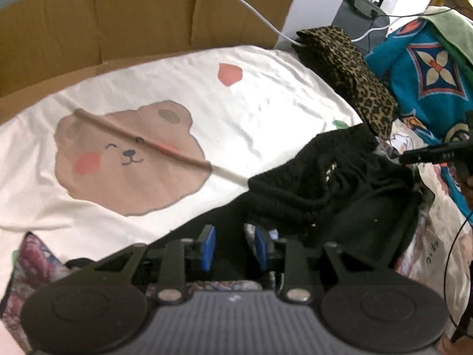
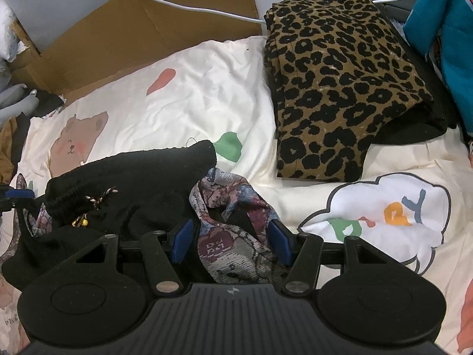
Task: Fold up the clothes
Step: 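Lift the black shorts up off the sheet with both closed tools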
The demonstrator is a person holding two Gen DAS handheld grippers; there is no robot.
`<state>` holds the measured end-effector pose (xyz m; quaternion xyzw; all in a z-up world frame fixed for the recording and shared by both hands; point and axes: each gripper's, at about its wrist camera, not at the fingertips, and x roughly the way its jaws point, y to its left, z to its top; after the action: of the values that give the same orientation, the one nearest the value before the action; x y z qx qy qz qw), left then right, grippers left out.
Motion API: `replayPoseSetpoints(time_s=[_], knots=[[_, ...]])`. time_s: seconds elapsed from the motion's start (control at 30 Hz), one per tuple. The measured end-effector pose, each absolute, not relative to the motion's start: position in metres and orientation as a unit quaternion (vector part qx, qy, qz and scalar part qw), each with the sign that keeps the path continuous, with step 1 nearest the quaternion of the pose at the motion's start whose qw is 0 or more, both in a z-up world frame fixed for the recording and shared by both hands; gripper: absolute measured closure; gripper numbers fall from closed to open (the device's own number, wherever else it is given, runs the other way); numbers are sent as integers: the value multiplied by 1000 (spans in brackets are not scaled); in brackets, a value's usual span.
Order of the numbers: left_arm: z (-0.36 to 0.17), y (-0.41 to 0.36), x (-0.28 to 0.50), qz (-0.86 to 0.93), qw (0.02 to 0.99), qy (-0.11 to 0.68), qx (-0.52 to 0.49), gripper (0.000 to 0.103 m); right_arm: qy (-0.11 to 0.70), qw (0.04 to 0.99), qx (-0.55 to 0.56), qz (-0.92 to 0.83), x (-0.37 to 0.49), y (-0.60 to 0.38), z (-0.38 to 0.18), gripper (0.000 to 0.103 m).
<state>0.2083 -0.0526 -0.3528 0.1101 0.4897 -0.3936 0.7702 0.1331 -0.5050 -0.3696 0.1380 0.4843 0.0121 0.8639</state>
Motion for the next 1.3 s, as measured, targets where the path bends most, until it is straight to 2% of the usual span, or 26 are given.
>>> replayPoseSetpoints(time_s=[0.2, 0.33, 0.37, 0.73, 0.9, 0.97, 1.17, 1.27, 1.3], knots=[[-375, -52, 216, -396, 755, 516, 79, 73, 479, 867, 138, 2, 135, -513, -368, 40], [-390, -53, 217, -397, 744, 533, 70, 73, 475, 870, 134, 0, 142, -516, -368, 57], [-392, -53, 217, -399, 742, 535, 64, 73, 473, 871, 134, 0, 144, -517, -368, 58], [-404, -62, 221, -410, 733, 541, 49, 74, 481, 869, 109, 44, 186, -516, -386, 58], [-405, -69, 222, -418, 724, 546, 56, 82, 509, 853, 82, 75, 197, -504, -401, 58], [-402, -72, 220, -429, 720, 540, 74, 90, 515, 849, 77, 86, 199, -499, -403, 60], [-400, -65, 220, -424, 734, 529, 41, 95, 521, 841, 74, 122, 192, -488, -401, 61], [-391, -58, 217, -429, 735, 524, 40, 96, 518, 840, 106, 124, 186, -490, -404, 70], [-387, -56, 218, -432, 735, 520, 45, 96, 515, 841, 106, 128, 185, -488, -405, 79]])
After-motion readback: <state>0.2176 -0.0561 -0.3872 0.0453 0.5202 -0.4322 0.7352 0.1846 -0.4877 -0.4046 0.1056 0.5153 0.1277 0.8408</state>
